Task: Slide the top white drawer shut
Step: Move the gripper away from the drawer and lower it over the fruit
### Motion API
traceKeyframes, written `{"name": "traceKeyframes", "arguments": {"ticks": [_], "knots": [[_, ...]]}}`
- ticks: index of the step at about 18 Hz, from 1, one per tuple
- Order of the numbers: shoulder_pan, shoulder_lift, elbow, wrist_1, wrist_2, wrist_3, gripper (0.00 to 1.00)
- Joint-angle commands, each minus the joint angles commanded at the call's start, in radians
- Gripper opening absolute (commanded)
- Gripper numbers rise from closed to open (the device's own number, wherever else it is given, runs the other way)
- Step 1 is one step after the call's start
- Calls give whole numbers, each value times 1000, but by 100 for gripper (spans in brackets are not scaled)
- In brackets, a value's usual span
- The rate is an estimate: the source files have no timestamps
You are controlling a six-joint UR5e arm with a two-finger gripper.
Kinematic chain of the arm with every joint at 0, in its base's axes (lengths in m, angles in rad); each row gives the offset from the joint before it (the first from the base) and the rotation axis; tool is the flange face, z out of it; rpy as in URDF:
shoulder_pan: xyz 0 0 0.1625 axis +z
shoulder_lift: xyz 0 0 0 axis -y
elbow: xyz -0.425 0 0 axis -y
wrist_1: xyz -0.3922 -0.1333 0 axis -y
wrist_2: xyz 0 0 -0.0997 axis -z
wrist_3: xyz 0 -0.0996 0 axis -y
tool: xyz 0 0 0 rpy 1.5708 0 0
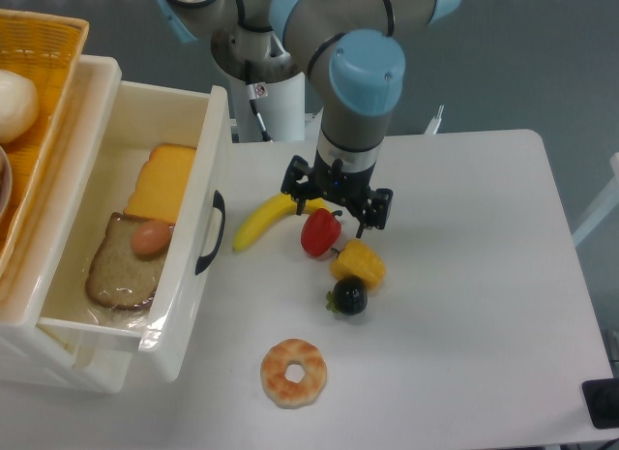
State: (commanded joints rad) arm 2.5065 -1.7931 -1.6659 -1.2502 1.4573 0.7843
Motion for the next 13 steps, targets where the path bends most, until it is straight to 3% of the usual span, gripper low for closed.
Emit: {"name": "traceKeyframes", "arguments": {"ticks": [5,9,13], "knots": [[-31,-63,8,3,-3,-146,100],[-46,-127,14,-1,-12,-151,100],[-46,-141,28,-12,-75,-154,100]]}}
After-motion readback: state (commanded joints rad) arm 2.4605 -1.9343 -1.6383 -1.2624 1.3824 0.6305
